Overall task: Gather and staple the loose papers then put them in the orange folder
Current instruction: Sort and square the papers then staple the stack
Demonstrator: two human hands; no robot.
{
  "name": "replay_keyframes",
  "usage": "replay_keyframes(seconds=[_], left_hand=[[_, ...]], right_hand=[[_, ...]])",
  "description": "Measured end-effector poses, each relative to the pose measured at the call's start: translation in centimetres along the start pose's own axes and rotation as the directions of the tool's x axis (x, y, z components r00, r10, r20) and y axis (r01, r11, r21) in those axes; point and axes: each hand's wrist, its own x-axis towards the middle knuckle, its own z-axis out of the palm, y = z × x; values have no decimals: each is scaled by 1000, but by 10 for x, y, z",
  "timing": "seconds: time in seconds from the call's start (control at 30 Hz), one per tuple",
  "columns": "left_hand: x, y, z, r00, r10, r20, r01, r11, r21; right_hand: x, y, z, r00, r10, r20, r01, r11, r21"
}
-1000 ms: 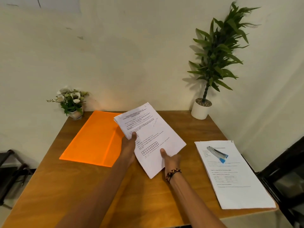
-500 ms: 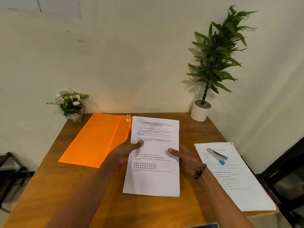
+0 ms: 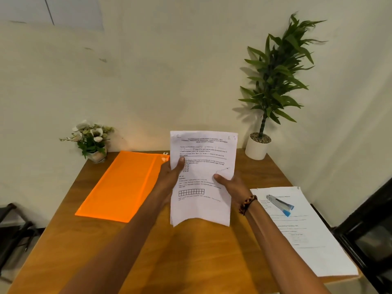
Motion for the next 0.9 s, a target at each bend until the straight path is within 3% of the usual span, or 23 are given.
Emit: replay_keyframes(seconds=[0.1, 0.27, 0.43, 0.73, 0.9], left_hand=[[-7, 2, 3, 993, 110, -52, -108, 994, 23], [-24, -20, 6, 992, 125, -27, -122, 987, 101], [-16, -4, -1, 993, 112, 45, -118, 978, 173], [0, 2, -7, 994, 105, -11, -101, 979, 179], [5, -13, -15, 998, -15, 63, 0, 974, 228]], right_hand=[[-6, 6, 4, 991, -121, -64, 115, 989, -88], [-17, 37, 10, 989, -96, -110, 84, 991, -108], [-8, 28, -6, 994, -47, -98, 21, 969, -244], [-40, 55, -11, 974, 203, 100, -213, 971, 105], [-54, 84, -12, 958, 270, 93, -278, 958, 78]])
